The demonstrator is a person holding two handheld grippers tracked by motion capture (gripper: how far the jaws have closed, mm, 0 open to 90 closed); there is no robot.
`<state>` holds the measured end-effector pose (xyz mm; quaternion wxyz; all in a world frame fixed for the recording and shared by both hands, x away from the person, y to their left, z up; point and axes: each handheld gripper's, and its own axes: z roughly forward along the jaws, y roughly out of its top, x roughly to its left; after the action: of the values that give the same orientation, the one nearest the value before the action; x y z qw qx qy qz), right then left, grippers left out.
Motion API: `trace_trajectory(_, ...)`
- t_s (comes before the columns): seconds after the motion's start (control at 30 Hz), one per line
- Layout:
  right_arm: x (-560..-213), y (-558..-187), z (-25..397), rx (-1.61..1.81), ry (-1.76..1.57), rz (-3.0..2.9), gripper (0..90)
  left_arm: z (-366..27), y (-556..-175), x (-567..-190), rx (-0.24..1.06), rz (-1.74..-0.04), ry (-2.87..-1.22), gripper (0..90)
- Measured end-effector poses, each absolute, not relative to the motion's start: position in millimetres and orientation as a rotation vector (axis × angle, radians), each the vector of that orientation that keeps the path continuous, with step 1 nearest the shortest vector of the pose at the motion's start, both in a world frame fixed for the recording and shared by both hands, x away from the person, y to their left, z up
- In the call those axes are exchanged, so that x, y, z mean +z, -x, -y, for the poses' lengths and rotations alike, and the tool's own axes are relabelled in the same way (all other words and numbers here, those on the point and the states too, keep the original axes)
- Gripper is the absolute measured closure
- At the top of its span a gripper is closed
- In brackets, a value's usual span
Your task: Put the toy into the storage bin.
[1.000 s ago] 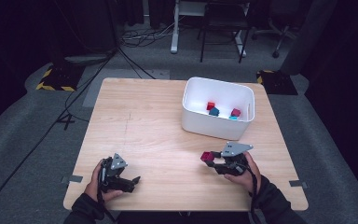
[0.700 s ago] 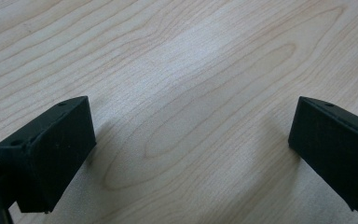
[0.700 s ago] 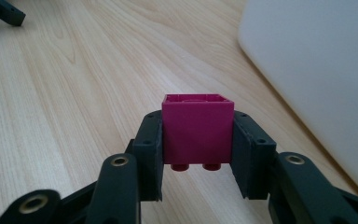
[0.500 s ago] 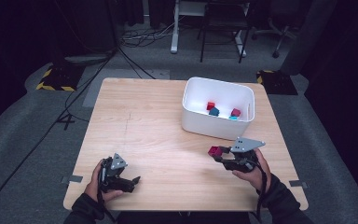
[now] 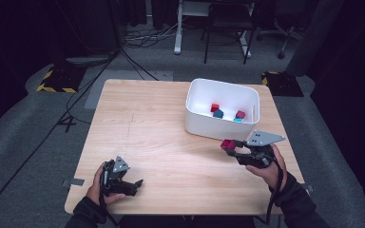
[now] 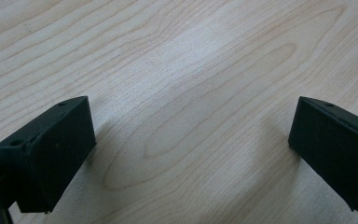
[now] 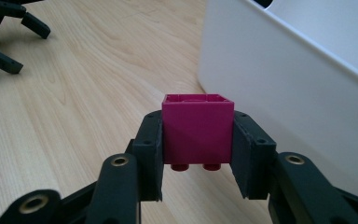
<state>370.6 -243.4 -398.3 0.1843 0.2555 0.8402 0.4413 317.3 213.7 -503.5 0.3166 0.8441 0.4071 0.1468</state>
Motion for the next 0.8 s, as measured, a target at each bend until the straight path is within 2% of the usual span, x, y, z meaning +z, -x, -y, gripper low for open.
trace_trajectory(0.8, -347.7, -382.3, 255.9, 1.273, -0.741, -2.260, 59.3, -213.6, -317.3, -503.6, 0.387, -1.073, -2.221, 0.6)
